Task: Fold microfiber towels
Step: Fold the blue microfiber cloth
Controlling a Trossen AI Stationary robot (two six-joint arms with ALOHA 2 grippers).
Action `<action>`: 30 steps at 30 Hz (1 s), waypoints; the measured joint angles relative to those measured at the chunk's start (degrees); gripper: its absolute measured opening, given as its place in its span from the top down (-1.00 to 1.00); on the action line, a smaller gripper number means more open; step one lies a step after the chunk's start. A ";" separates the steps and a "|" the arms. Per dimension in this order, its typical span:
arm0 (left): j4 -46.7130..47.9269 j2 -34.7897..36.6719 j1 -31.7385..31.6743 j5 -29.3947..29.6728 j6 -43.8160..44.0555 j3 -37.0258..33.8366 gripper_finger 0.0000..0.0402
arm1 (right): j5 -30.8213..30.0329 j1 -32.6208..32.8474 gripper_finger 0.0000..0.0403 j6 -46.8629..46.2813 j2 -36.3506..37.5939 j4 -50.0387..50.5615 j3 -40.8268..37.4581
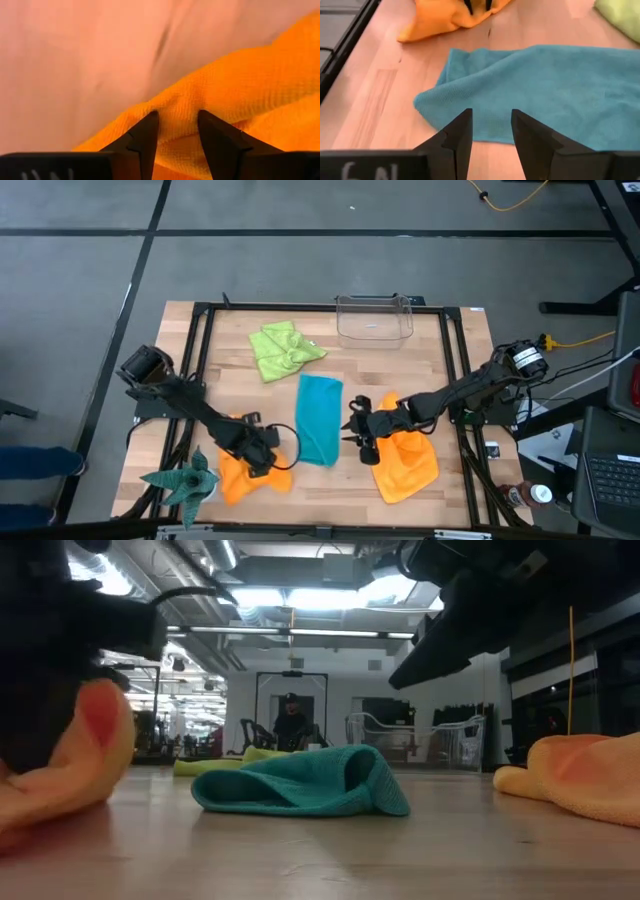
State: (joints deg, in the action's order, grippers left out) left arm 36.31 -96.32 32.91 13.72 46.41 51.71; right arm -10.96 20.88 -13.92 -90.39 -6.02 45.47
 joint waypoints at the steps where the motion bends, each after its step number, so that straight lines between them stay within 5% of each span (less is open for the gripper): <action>1: 0.56 0.79 0.00 1.34 0.00 -0.22 0.32 | -0.14 0.00 0.31 -0.14 0.00 -0.07 0.00; 7: 3.22 7.58 -0.13 12.22 -0.78 2.67 0.32 | 0.39 0.62 0.31 -0.83 -0.51 -0.70 0.00; 10: -6.35 9.71 -0.13 16.41 -6.54 3.48 0.32 | 0.46 1.02 0.31 -0.77 -1.44 -3.55 0.00; 14: -23.35 5.50 -0.76 13.34 -15.73 3.49 0.32 | 0.48 1.46 0.31 -0.63 -3.08 -5.65 0.02; 17: -26.03 1.24 -0.29 9.20 -15.23 3.43 0.32 | 0.55 1.56 0.31 -1.27 -3.97 -5.14 0.02; 23: -24.44 -5.72 1.66 -2.43 -8.01 3.38 0.32 | 0.55 1.84 0.31 -1.50 -4.65 -4.69 0.02; 30: -1.85 -5.44 -0.46 5.81 -5.90 3.75 0.32 | 0.53 1.82 0.31 -0.80 -4.66 -4.90 0.02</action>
State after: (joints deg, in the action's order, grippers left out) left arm 34.46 -101.76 32.44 19.53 40.51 55.45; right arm -10.44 22.71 -14.72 -95.04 -10.92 45.50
